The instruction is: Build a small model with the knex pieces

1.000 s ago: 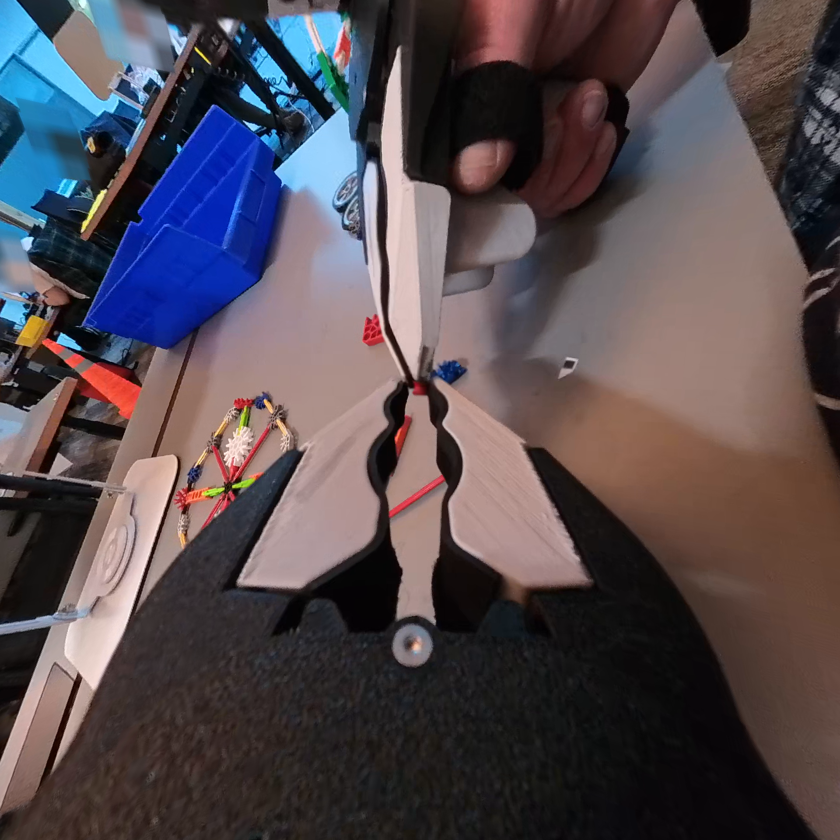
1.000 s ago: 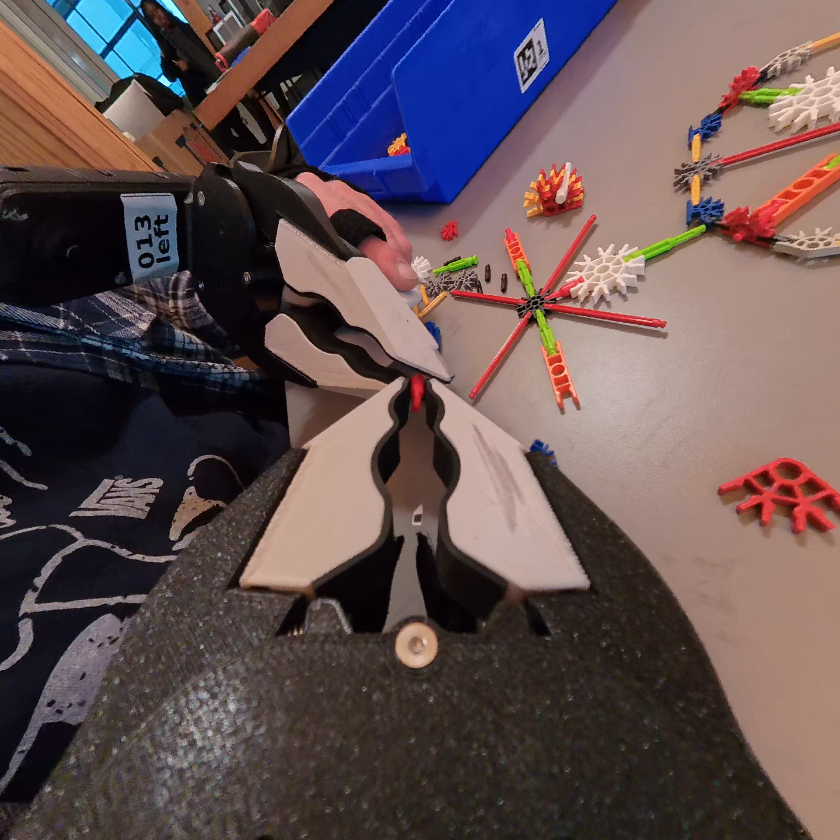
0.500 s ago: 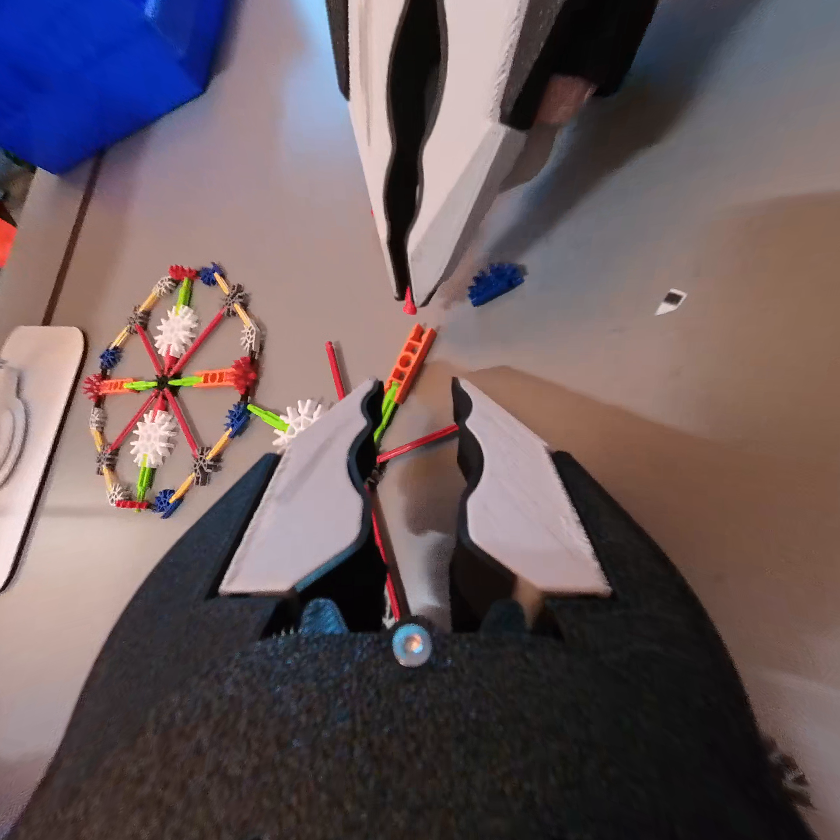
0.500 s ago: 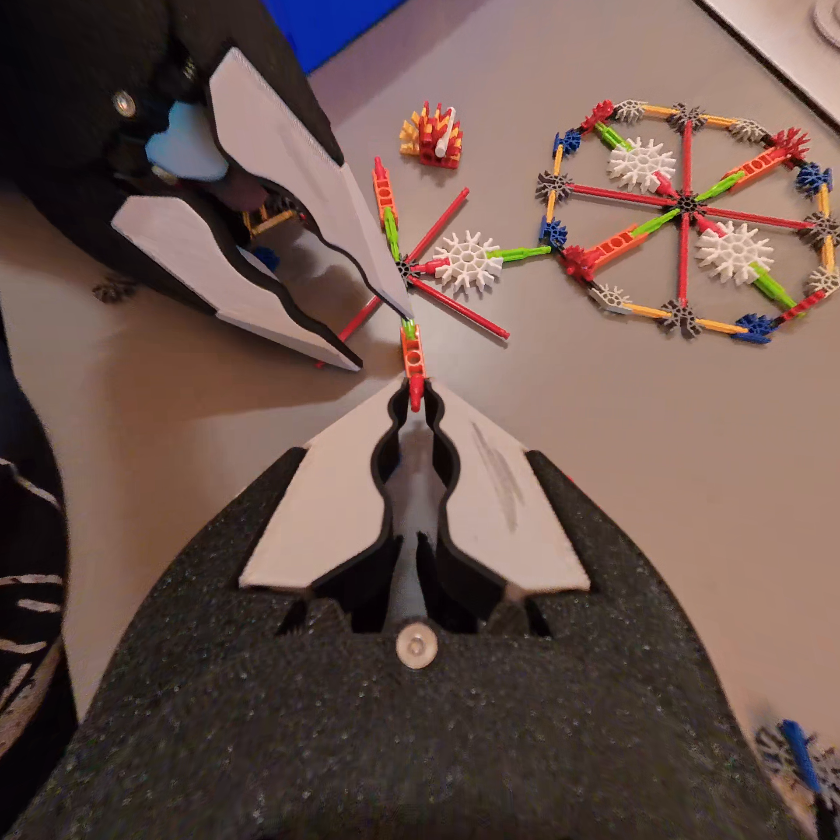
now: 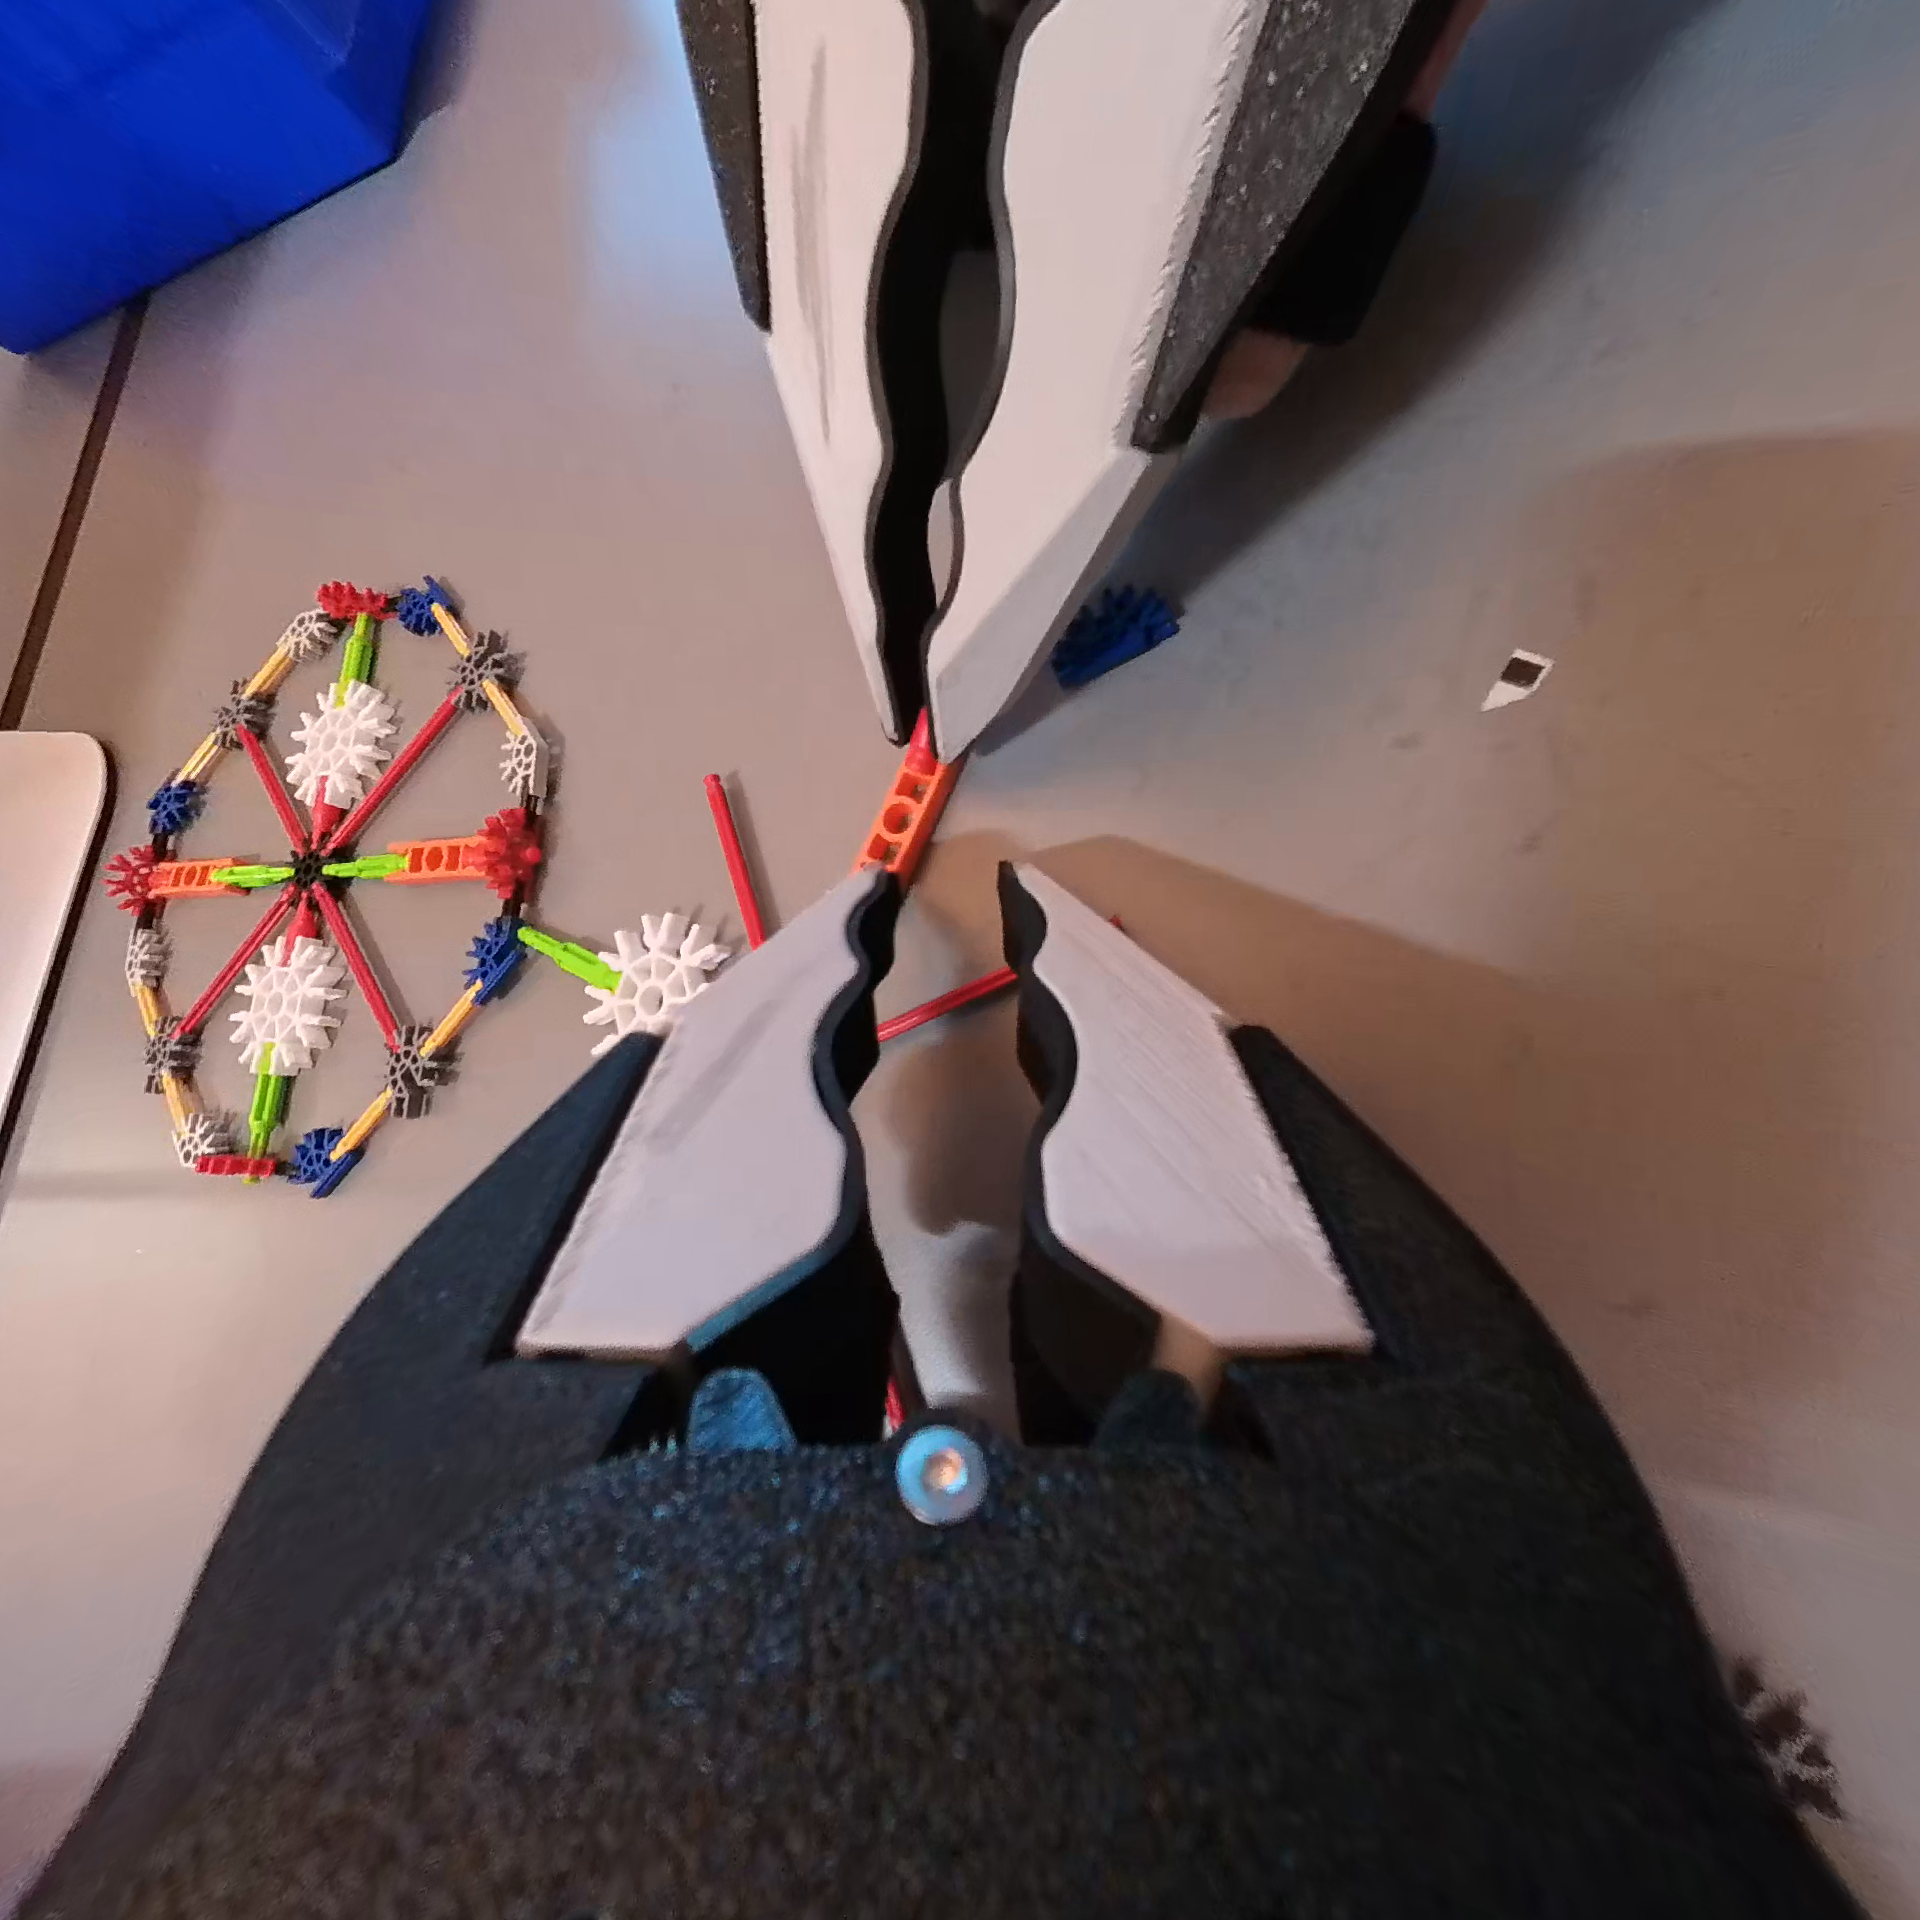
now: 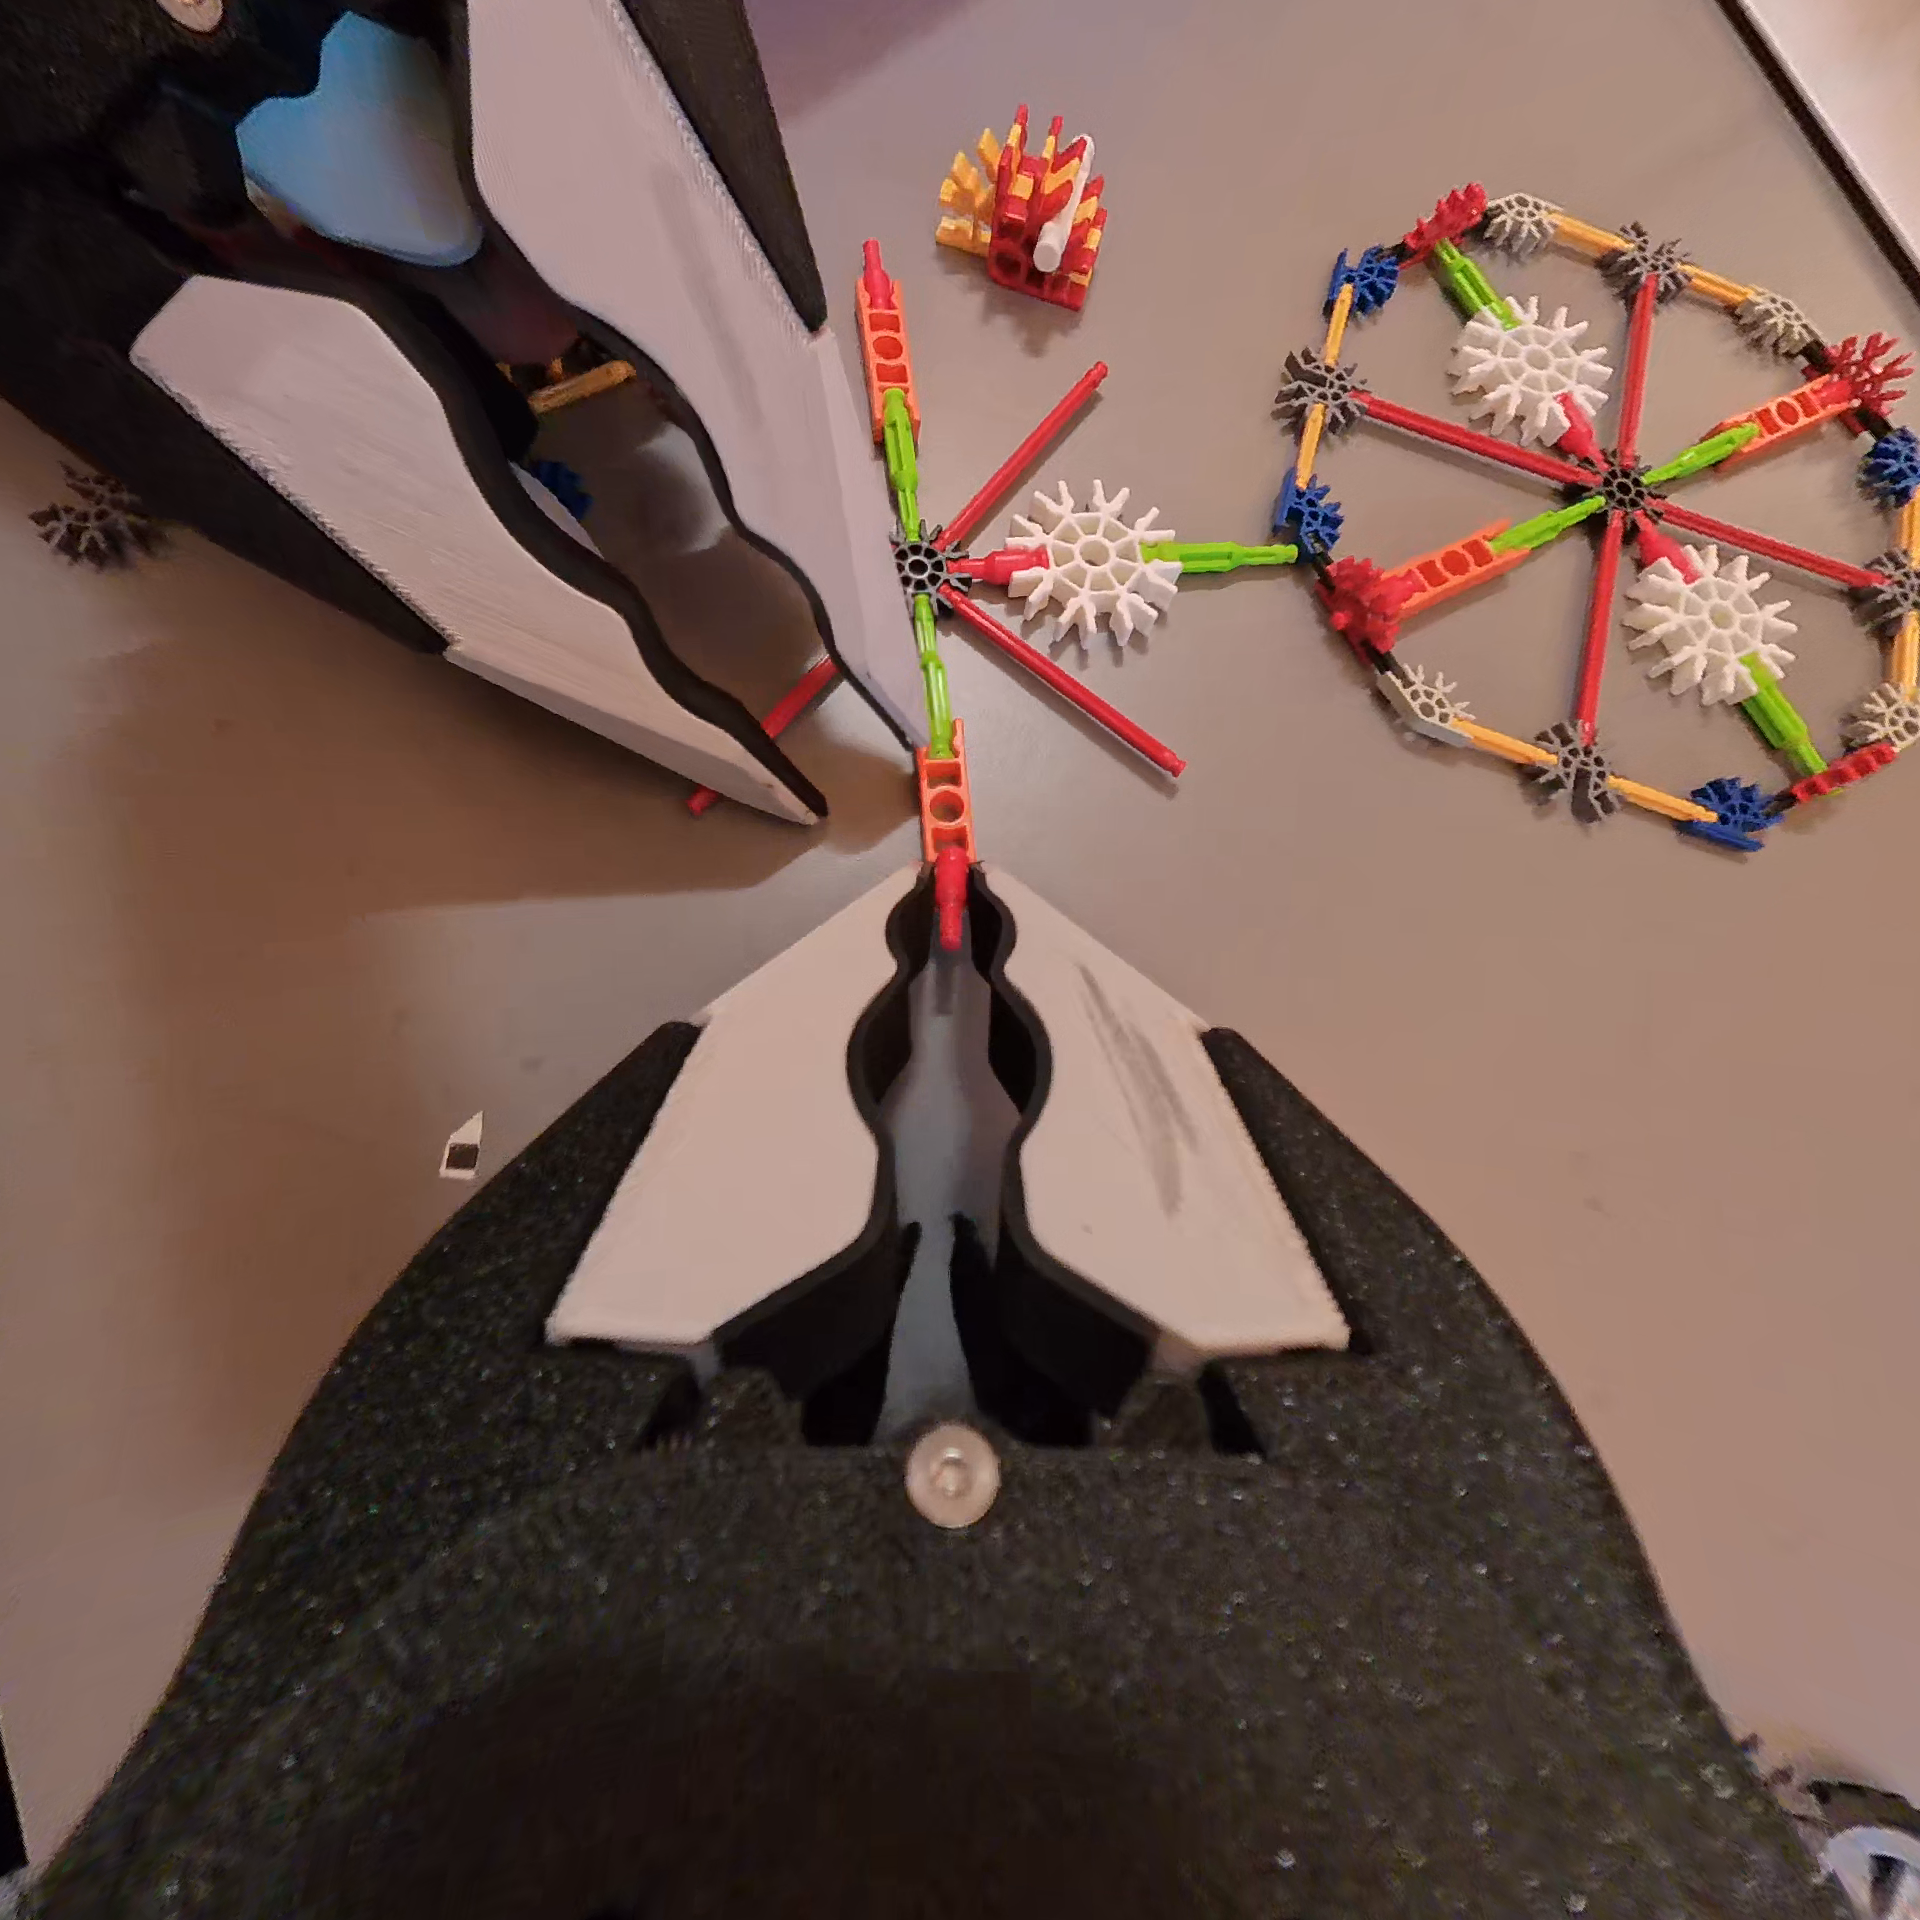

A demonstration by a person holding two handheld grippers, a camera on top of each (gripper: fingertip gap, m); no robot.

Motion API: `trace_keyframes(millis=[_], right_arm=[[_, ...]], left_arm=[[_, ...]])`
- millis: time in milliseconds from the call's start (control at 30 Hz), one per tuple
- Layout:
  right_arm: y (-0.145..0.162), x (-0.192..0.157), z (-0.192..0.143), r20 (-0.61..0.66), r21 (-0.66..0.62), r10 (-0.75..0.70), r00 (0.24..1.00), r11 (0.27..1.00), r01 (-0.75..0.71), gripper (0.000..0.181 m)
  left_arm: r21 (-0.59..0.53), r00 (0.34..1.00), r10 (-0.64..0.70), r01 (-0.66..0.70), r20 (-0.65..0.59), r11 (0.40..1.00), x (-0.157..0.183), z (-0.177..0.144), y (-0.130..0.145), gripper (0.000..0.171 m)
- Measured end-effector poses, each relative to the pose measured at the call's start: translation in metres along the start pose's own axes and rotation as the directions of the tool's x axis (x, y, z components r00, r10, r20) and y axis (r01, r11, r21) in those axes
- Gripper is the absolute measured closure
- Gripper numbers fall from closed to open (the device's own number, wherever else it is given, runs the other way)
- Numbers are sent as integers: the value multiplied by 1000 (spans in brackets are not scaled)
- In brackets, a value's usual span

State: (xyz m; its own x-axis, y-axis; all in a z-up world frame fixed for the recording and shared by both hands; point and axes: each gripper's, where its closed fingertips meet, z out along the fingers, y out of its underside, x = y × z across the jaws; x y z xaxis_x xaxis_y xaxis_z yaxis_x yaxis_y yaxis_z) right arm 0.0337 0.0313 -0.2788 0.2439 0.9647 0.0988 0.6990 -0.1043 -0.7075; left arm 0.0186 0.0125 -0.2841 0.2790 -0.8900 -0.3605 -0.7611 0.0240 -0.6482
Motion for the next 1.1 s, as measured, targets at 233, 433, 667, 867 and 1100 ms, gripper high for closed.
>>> trace_keyframes(millis=[233, 433, 667, 867, 1100], right_arm=[[2, 2, -1, -4, -51, -53, 999, 997, 53, 174], [4, 6, -3, -8, -74, -72, 997, 995, 71, 171], [5, 7, -8, -14, -69, -70, 997, 995, 69, 171], [9, 10, -8, -14, -89, -72, 997, 993, 71, 172], [12, 9, -6, 3, -104, -77, 997, 992, 77, 176]], left_arm=[[0, 1000, 2, -2, 3, 1000, -2, 0, -1, 152], [-1, 1000, 5, -5, 5, 1000, -3, 0, -2, 152], [0, 1000, 14, -14, 7, 1000, -5, 0, -3, 150], [-2, 1000, 17, -17, 4, 1000, -7, 1, -4, 149], [-8, 1000, 19, -19, 4, 1000, -10, 2, -4, 148]])
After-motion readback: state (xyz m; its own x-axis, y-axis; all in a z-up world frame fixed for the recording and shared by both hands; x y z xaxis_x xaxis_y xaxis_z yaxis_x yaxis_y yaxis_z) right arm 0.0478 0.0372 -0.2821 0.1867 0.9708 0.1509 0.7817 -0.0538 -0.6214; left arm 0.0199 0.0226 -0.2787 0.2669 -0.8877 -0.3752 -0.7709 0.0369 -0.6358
